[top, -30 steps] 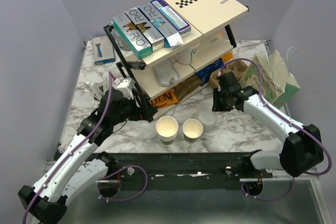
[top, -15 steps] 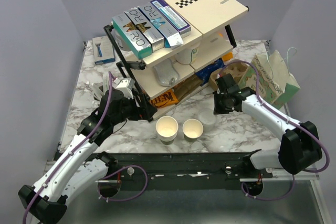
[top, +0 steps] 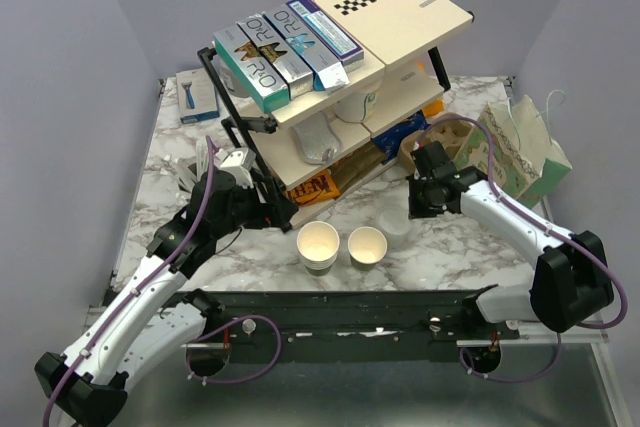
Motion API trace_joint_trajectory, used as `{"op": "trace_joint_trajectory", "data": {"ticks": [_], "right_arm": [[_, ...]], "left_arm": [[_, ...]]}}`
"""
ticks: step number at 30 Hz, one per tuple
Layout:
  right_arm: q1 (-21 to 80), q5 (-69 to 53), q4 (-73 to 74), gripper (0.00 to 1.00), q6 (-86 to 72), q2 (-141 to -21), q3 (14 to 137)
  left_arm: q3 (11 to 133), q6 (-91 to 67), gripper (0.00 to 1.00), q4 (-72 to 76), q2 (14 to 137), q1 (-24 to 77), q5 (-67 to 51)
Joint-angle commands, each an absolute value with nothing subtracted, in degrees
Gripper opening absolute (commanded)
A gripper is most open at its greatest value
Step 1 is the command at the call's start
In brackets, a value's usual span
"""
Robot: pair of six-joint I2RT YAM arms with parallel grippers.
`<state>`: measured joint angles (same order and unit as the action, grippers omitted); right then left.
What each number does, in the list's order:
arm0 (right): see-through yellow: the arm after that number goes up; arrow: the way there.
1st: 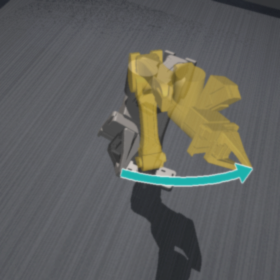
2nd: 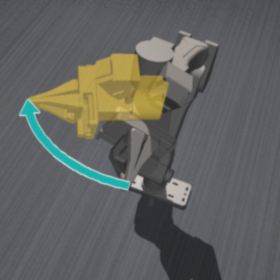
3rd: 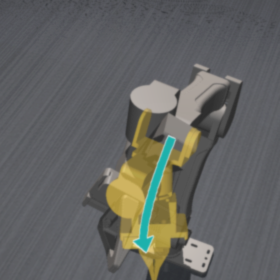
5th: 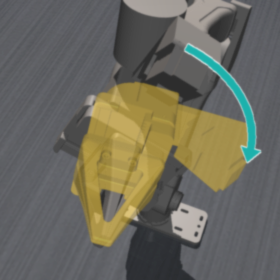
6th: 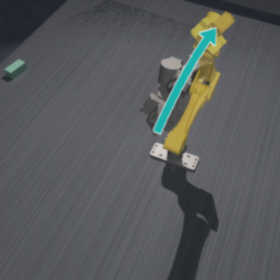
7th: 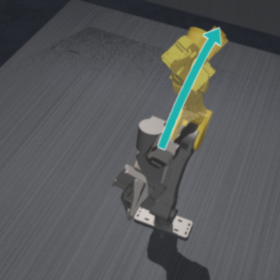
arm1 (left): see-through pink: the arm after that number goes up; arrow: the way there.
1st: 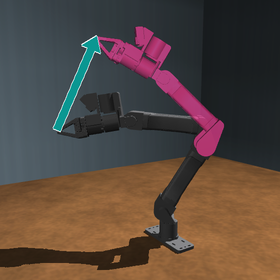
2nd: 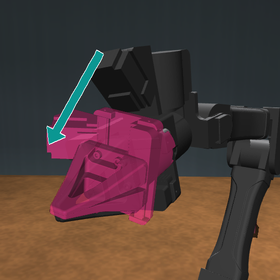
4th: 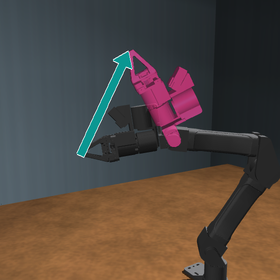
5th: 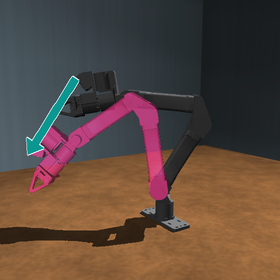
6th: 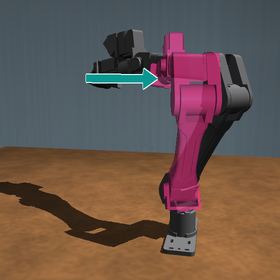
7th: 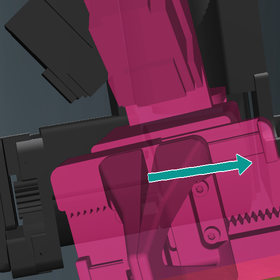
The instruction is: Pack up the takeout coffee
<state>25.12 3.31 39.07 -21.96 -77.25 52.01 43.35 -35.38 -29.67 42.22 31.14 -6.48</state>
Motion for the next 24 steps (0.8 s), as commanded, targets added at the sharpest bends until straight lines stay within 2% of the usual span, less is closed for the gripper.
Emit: {"op": "trace_joint_trajectory", "data": {"ticks": [1, 2, 12, 24], "right_arm": [[24.87, 3.52, 39.29, 0.04, -21.36, -76.03, 51.85], [24.79, 3.08, 39.55, 0.01, -21.27, -75.68, 52.12], [24.87, 0.44, 41.92, 0.01, -19.07, -68.56, 54.84], [24.79, -1.4, 40.61, 0.01, -19.51, -68.73, 55.02]], "left_arm": [[43.77, -35.77, 0.99, -29.79, 41.84, 31.38, -5.01], [43.77, -35.77, 0.99, -29.71, 41.84, 31.29, -5.1], [44.03, -36.04, 0.99, -27.16, 42.19, 31.38, -7.65], [45.26, -35.68, 0.99, -26.02, 43.68, 31.38, -9.05]]}}
